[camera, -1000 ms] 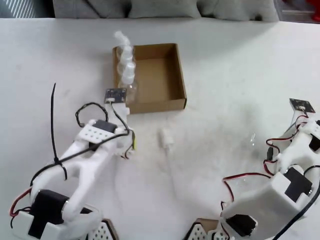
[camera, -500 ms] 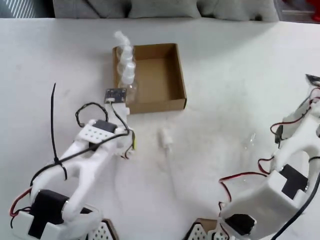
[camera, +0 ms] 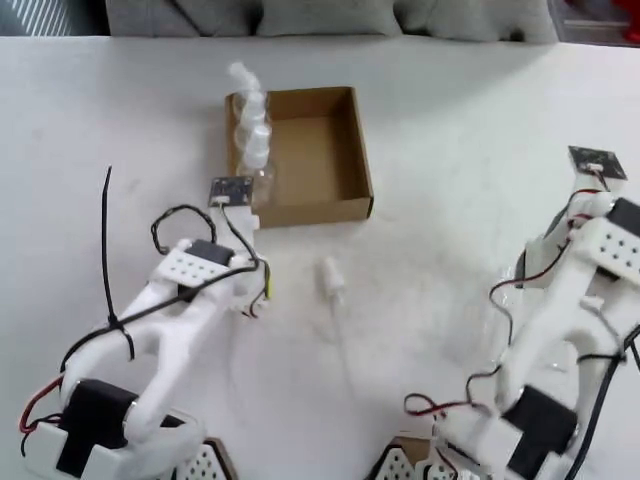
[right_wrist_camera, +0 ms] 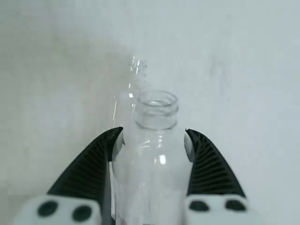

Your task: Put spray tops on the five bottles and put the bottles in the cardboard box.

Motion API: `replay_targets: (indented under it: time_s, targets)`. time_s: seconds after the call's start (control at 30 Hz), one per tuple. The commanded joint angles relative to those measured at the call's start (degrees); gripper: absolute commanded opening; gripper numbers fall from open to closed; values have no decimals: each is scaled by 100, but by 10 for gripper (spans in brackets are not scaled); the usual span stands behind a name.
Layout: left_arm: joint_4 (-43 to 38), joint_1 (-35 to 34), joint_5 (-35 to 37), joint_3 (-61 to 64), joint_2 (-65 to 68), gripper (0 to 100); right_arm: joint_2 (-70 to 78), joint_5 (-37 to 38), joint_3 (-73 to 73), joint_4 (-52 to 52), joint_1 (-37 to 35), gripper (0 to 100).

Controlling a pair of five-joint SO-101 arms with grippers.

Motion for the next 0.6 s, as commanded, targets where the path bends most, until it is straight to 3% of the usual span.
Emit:
replay_targets:
  time_s: [0.0, 0.17, 0.33, 0.57]
  targets:
    - [88, 31, -53, -26, -277, 21, -980, -440, 554, -1376, -295, 43]
    - [97, 22, -53, -18, -277, 21, -1077, -1152, 818, -3213, -330, 45]
    - [97, 22, -53, 0, -277, 21, -1077, -1169, 826, -4945, -585, 46]
    - [62, 22, -53, 79, -321, 21, -1007, -1213, 1178, -6325, -1077, 46]
